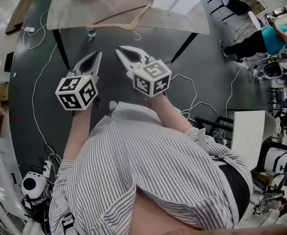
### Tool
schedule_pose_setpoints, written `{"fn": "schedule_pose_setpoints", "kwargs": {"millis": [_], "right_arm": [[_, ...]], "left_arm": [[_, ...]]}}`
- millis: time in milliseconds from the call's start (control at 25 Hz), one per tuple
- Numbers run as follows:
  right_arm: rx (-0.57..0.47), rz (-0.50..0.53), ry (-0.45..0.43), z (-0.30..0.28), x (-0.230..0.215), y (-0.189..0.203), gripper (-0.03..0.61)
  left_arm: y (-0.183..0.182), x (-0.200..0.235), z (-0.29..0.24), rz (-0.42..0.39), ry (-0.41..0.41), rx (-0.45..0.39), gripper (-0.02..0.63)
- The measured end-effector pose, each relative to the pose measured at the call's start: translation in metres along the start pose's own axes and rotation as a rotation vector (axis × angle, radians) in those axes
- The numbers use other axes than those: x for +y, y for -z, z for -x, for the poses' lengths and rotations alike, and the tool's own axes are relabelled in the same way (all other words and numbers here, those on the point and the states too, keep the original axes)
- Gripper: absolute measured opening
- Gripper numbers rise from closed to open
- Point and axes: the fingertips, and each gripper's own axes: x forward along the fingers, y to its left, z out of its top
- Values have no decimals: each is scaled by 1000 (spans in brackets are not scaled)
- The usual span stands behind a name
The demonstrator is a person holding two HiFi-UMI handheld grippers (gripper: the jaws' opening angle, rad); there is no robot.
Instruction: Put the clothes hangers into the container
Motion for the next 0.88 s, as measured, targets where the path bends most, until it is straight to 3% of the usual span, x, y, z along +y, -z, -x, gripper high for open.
{"fn": "schedule_pose_setpoints", "kwargs": {"millis": [440,880], "right_arm": [[15,-31,-24,-30,-54,-6,14],[68,-51,-58,-66,-59,8,15]], "left_arm": [[-13,33,-48,33,-74,9,11],[-3,61,-58,74,-114,46,11]]}}
